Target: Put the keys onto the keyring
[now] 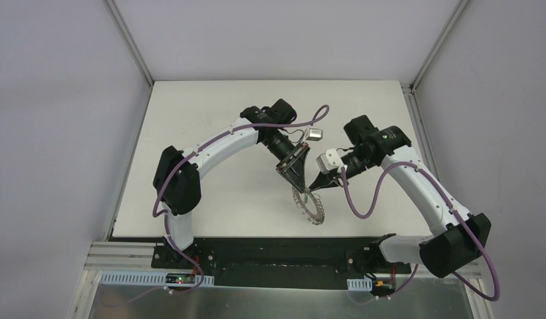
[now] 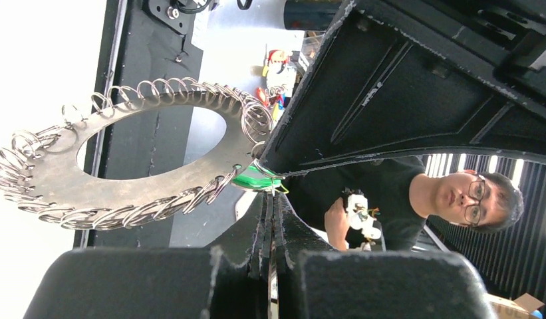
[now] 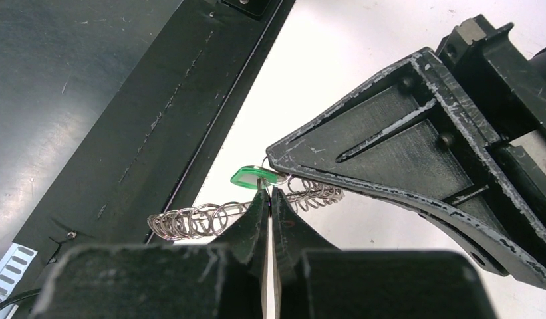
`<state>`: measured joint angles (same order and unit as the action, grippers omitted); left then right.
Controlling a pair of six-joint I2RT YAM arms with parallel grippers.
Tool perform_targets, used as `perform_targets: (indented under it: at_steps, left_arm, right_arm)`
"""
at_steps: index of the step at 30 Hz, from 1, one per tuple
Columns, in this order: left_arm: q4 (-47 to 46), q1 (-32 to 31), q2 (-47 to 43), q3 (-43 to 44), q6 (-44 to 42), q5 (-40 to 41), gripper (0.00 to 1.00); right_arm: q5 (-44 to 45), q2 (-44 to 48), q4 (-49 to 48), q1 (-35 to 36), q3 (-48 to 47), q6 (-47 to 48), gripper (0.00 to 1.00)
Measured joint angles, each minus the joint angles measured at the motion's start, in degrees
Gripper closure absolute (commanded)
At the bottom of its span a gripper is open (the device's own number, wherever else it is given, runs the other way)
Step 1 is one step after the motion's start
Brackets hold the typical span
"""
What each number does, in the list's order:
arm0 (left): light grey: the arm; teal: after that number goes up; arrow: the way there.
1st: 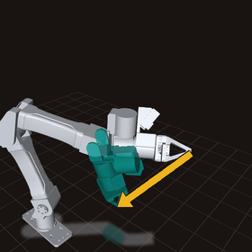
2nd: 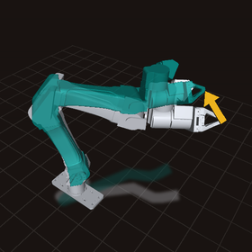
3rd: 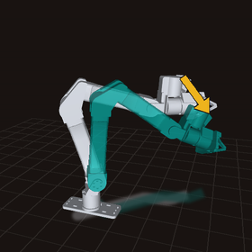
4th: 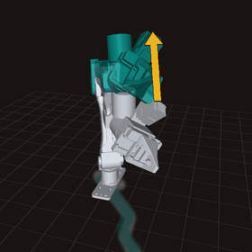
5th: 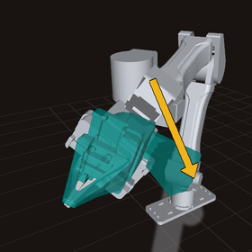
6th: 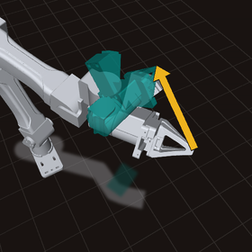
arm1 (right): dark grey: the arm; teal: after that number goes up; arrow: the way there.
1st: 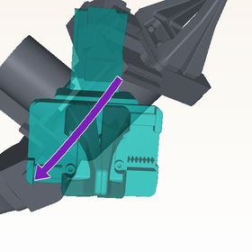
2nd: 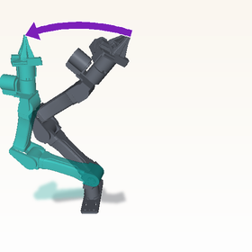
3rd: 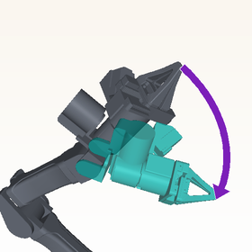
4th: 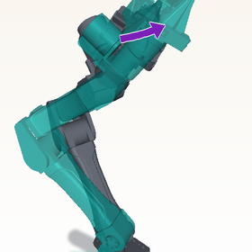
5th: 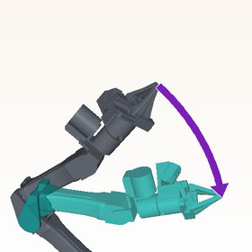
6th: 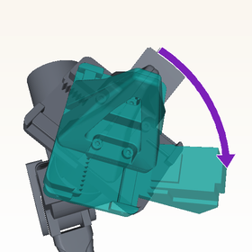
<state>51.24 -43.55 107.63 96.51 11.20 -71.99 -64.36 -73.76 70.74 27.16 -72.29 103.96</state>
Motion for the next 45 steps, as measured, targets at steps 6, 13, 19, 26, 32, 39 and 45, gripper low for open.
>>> perform_targets:
  at_steps: [6,13,19,26,32,39,45]
  left_arm:
    - [5.5,0.0,0.0,1.6,-7.1,3.5,1.0]
    - [12.9,0.0,-2.4,5.7,-21.4,13.8,1.0]
    - [7.6,0.0,-11.0,-0.5,-26.5,22.7,1.0]
    - [-0.7,-0.3,-19.3,-6.5,-29.7,28.8,1.0]
    - [-1.6,-3.2,-19.8,-4.6,-33.8,32.8,1.0]
    - [-1.0,-6.9,-19.8,-1.5,-38.1,36.3,1.0]
    - [0.5,-8.9,-19.3,0.6,-40.3,38.4,1.0]
  right_arm:
    - [1.2,0.7,-1.9,0.0,1.0,-3.7,1.0]
    - [-1.4,0.7,-4.3,-0.1,1.5,-10.6,1.0]
    - [-9.8,0.5,-7.4,-3.1,5.1,-18.7,1.0]
    - [-18.5,-2.7,-12.7,-5.6,7.4,-27.1,1.0]
    - [-20.6,-4.8,-15.5,-5.6,7.5,-30.8,1.0]
    - [-21.1,-6.4,-17.8,-5.6,7.5,-33.7,1.0]
    - [-21.5,-6.8,-19.2,-5.3,7.7,-35.9,1.0]
